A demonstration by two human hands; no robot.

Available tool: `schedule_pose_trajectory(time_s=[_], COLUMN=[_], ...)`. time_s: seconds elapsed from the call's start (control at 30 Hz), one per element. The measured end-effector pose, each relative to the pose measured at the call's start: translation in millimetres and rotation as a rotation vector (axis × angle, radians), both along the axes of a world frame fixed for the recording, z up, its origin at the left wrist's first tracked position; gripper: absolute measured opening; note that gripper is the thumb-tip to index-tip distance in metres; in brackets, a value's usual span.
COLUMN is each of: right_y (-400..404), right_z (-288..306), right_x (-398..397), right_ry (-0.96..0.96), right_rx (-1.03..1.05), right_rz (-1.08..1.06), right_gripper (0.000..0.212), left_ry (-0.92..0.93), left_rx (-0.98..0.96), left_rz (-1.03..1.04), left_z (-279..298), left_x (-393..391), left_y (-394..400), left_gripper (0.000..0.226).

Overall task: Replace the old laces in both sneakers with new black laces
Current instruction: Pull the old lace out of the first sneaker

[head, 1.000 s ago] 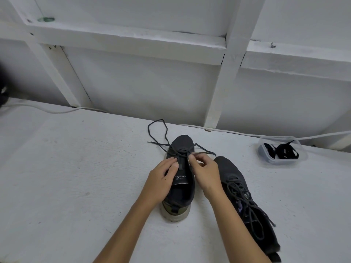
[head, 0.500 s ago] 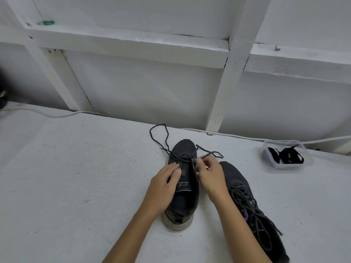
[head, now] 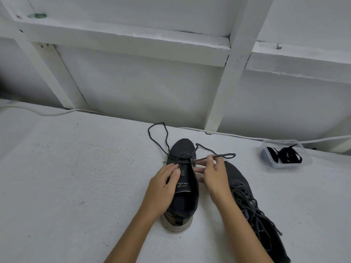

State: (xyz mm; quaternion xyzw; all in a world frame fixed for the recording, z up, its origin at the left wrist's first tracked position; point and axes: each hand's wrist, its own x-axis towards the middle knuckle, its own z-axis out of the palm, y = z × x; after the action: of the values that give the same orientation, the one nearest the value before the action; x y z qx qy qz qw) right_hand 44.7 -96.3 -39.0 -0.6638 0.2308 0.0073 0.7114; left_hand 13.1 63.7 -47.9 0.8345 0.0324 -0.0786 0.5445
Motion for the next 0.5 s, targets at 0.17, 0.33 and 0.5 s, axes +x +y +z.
schedule_pose_trajectory(time_s=[0.17, 0.33, 0.5], right_y=[-5.6, 0.2, -6.2], right_z=[-3.2, -1.3, -5.7], right_x=[-2.2, 2.8, -2.1], right_ry=[-0.045, 0.025, -0.015], right_rx=[-0.128, 0.017, -0.105], right_rz=[0.211, -0.016, 0.231], right_gripper=[0.009, 0.017, 0.007], left_ry=[-0.006, 0.005, 0.009], left_rx=[-0.01, -0.01, -0.006], left_rz=[-0.001, 0.004, 0.001], left_z=[0.3, 1.4, 3.1], left_x=[-0.8, -0.9, 0.0], left_y=[-0.7, -1.3, -1.1], left_gripper=[0.038, 0.037, 0.037])
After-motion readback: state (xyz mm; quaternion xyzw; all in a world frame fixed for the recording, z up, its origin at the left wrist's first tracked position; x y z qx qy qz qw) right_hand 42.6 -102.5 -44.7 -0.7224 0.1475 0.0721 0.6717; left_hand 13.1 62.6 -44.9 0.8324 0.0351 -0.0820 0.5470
